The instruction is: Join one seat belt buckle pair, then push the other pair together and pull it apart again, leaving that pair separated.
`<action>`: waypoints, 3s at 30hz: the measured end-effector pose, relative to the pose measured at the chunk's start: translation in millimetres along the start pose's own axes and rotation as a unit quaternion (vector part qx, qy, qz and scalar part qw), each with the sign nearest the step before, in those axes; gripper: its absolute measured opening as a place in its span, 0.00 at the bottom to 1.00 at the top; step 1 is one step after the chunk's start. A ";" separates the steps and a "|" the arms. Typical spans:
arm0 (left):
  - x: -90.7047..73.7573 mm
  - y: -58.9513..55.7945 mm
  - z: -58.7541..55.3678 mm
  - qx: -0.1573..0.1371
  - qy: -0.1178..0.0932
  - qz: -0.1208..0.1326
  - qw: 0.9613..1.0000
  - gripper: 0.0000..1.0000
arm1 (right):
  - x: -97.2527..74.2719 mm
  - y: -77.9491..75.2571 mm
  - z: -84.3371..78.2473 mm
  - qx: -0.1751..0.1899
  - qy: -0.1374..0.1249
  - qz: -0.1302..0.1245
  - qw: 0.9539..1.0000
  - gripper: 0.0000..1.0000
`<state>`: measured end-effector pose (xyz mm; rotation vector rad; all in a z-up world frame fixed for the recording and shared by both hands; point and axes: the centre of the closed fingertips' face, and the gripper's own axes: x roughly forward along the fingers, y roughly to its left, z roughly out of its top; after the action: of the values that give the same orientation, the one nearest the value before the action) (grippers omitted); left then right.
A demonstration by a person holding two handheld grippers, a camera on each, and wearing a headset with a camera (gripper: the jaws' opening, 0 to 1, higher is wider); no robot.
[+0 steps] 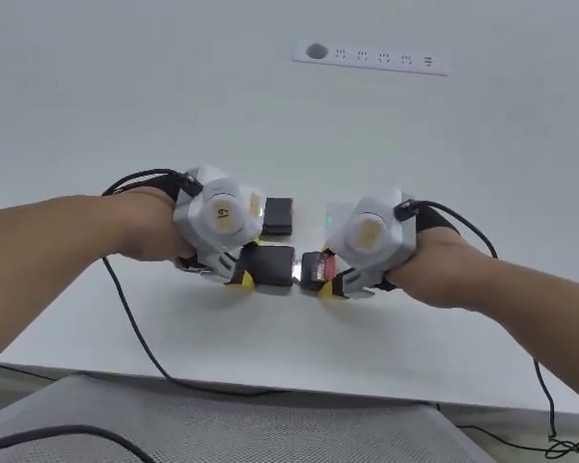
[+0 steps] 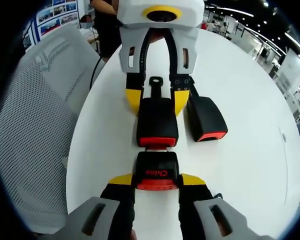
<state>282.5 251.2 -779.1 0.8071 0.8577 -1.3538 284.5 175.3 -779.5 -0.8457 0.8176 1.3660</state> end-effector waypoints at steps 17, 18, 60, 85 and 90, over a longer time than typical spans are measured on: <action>-0.7 -0.6 -1.9 -0.005 0.001 0.006 1.000 0.31 | 0.1 0.8 1.8 0.003 -0.004 -0.004 1.000 0.29; -0.7 -0.8 -1.8 -0.006 0.002 0.006 1.000 0.31 | 0.0 1.2 2.1 0.004 -0.005 -0.005 1.000 0.29; -43.0 8.1 27.5 -0.050 -0.049 0.052 0.996 0.39 | -38.1 0.5 28.0 0.000 -0.048 -0.025 0.999 0.32; -38.5 66.6 12.2 -0.049 -0.030 0.069 0.996 0.40 | -67.4 -74.7 -39.7 0.007 -0.006 -0.075 0.997 0.33; -34.6 75.1 11.0 -0.061 -0.034 0.073 0.995 0.41 | -65.8 -81.9 -48.7 0.000 0.002 -0.074 0.997 0.35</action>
<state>357.2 262.2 -743.6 0.7106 0.8053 -1.1821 363.5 99.3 -742.1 -0.8916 0.7419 1.2346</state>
